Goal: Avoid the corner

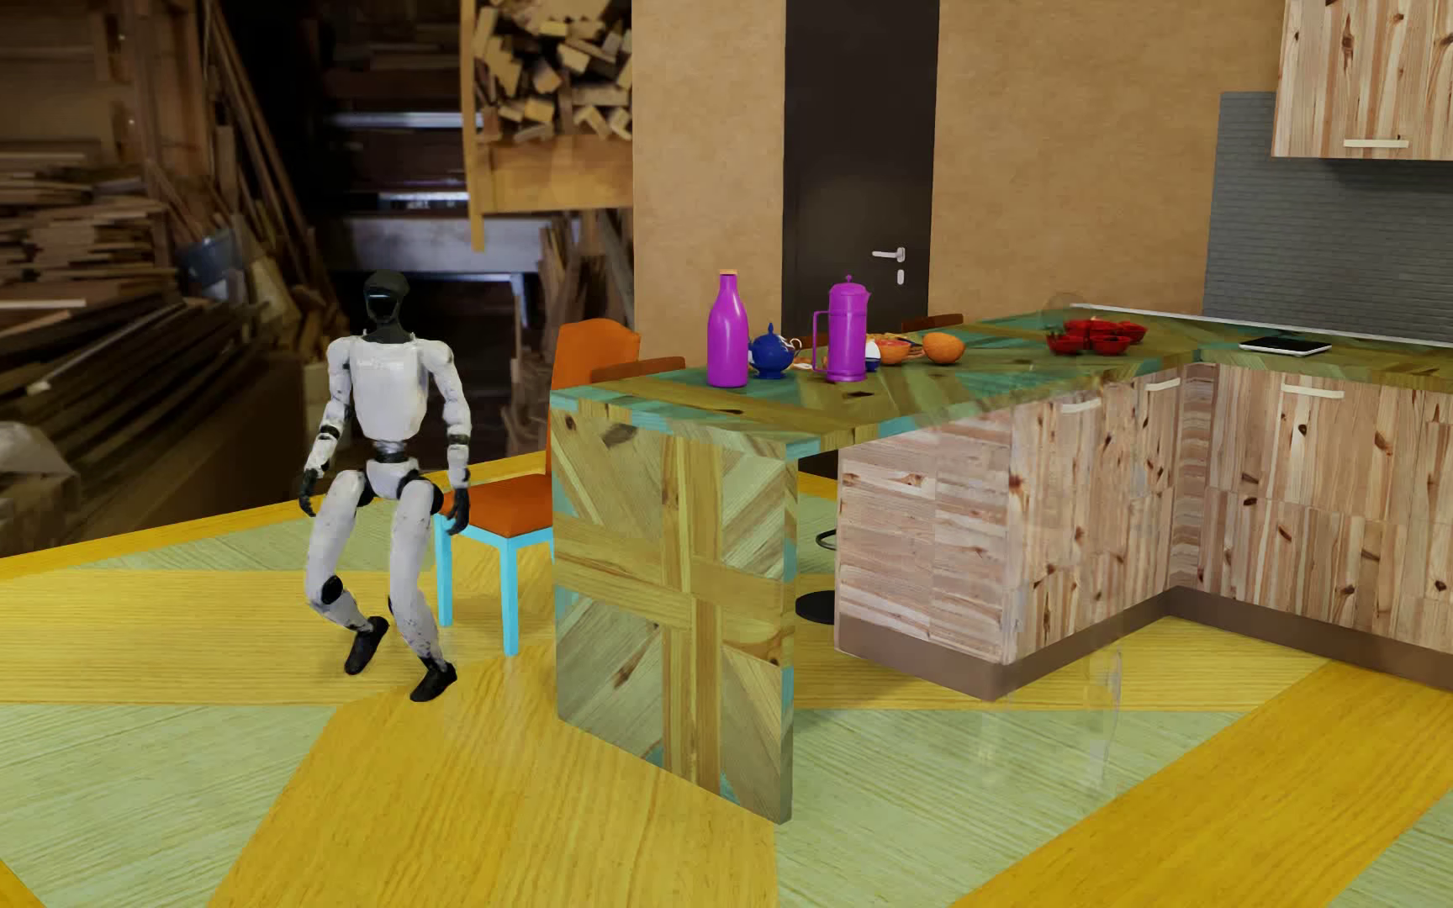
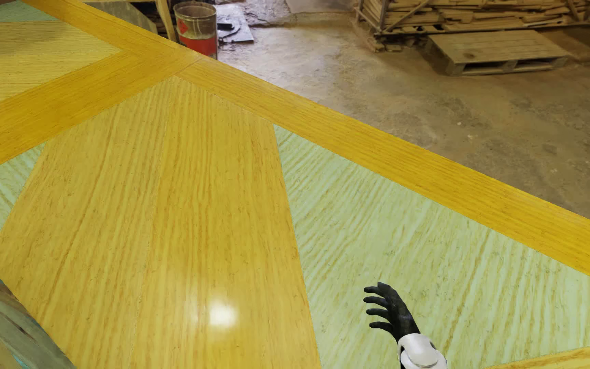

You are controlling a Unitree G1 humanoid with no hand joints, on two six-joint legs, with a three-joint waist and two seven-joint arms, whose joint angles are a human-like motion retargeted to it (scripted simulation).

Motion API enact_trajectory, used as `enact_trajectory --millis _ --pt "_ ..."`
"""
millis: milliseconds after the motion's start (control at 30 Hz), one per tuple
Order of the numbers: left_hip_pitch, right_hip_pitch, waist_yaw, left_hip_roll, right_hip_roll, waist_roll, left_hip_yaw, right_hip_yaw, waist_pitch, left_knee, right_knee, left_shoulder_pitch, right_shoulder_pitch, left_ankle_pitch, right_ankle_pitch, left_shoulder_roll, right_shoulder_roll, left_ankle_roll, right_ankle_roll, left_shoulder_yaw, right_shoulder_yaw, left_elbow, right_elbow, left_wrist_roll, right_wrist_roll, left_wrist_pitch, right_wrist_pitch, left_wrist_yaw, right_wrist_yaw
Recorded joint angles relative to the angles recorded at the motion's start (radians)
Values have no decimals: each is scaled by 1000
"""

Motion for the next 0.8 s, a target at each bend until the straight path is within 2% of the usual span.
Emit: enact_trajectory --millis 33,67,100,133,167,200,233,267,300,333,367,400,433,467,500,533,567,600,633,667,700,733,767,800 --pt "49 -79 -45 -15 10 -28 -9 53 6 -36 -42 0 72 -16 -99 -21 -2 -5 19 43 -35 -33 31 -6 -5 8 -56 25 -4" --pt "93 -146 -80 -22 18 -44 -25 78 7 -61 -133 -30 147 -35 -193 -48 -34 -13 33 69 -51 -74 44 10 -19 12 -82 40 2" --pt "132 -185 -85 -36 18 -67 -47 86 6 -83 -261 -102 221 -60 -223 -74 -61 -23 46 94 -87 -136 73 55 -38 24 -93 35 13" --pt "155 -150 -63 -47 -4 -72 -63 74 15 -53 -428 -160 254 -91 -166 -95 -98 -21 53 83 -98 -182 77 116 -49 21 -71 9 21" --pt "120 -109 -39 -34 -14 -35 -63 34 29 81 -425 -189 222 -52 -120 -106 -149 34 -5 47 -74 -174 86 158 -48 3 -47 -33 14" --pt "39 -62 -18 -2 -14 22 -33 -9 28 248 -442 -161 171 78 -152 -107 -179 129 -55 58 -64 -132 69 166 -39 -29 -37 -92 -12" --pt "-16 3 26 20 -23 69 16 -41 28 327 -479 -107 115 150 -175 -79 -171 126 -36 71 -78 -128 74 142 -26 -44 -54 -148 -55" --pt "-50 80 83 33 -34 112 57 -78 25 320 -526 -72 83 140 -195 -61 -147 76 -31 103 -71 -128 28 114 -11 -42 -68 -183 -99" --pt "-70 156 149 40 -43 143 90 -113 13 241 -570 -29 50 77 -219 -53 -111 27 -18 129 -41 -157 -17 105 5 -28 -85 -187 -135" --pt "-77 194 170 29 -58 161 101 -127 10 104 -529 9 -13 20 -246 -43 -76 31 -3 128 -5 -153 -48 115 15 -17 -100 -160 -146" --pt "-62 154 152 22 -60 170 94 -95 7 3 -360 40 -71 41 -214 -35 -48 102 14 80 16 -88 -24 131 10 -21 -133 -109 -135" --pt "-29 58 114 -8 -48 129 84 -8 18 10 -144 19 -73 15 -96 -8 -7 84 25 -2 8 22 42 139 -12 -22 -181 -56 -105" --pt "7 -26 61 -32 5 75 60 54 24 -2 -88 2 5 -15 -113 -30 -16 77 27 30 -7 -2 56 131 -53 -6 -196 -14 -57" --pt "52 -90 -4 -51 23 17 45 67 30 -22 -150 7 69 -45 -178 -63 -40 70 24 67 -27 -82 41 113 -101 2 -159 22 -2" --pt "95 -134 -46 -65 16 -42 37 54 21 -37 -293 -33 126 -80 -235 -72 -58 61 19 52 -48 -128 45 93 -142 5 -122 45 47" --pt "142 -130 -53 -80 6 -84 11 44 11 -42 -398 -111 200 -122 -207 -75 -78 52 16 50 -71 -156 76 80 -164 14 -117 43 80" --pt "155 -95 -46 -80 4 -89 -20 28 13 22 -378 -188 240 -129 -201 -83 -125 53 -21 34 -78 -157 83 66 -166 17 -101 14 94" --pt "108 -40 -40 -66 2 -71 -25 -7 28 183 -378 -236 221 -23 -251 -84 -157 80 -61 43 -79 -125 72 47 -145 9 -74 -40 75" --pt "45 25 -21 -42 -2 -40 3 -38 31 289 -417 -208 175 121 -278 -90 -159 116 -45 69 -96 -121 74 29 -105 -9 -62 -98 22" --pt "-9 100 20 -20 -6 1 37 -63 40 334 -468 -167 118 167 -297 -75 -159 111 -37 90 -115 -114 53 16 -60 -24 -48 -150 -41" --pt "-64 159 65 -7 -26 35 77 -84 54 298 -479 -119 67 113 -310 -76 -140 104 -17 122 -102 -150 -27 24 -16 -27 -35 -174 -104" --pt "-93 134 86 17 -34 76 88 -82 54 118 -338 -77 4 67 -247 -52 -87 115 12 83 -60 -137 -31 60 11 -37 -61 -160 -151" --pt "-76 45 72 14 -36 97 83 -43 44 31 -150 -47 -51 12 -112 -37 -31 80 36 28 -14 -44 24 99 20 -54 -104 -127 -173" --pt "-26 -41 35 -18 -19 86 76 18 53 23 -61 -39 -29 -26 -75 -30 -12 84 53 -5 26 4 19 120 18 -44 -136 -88 -171"
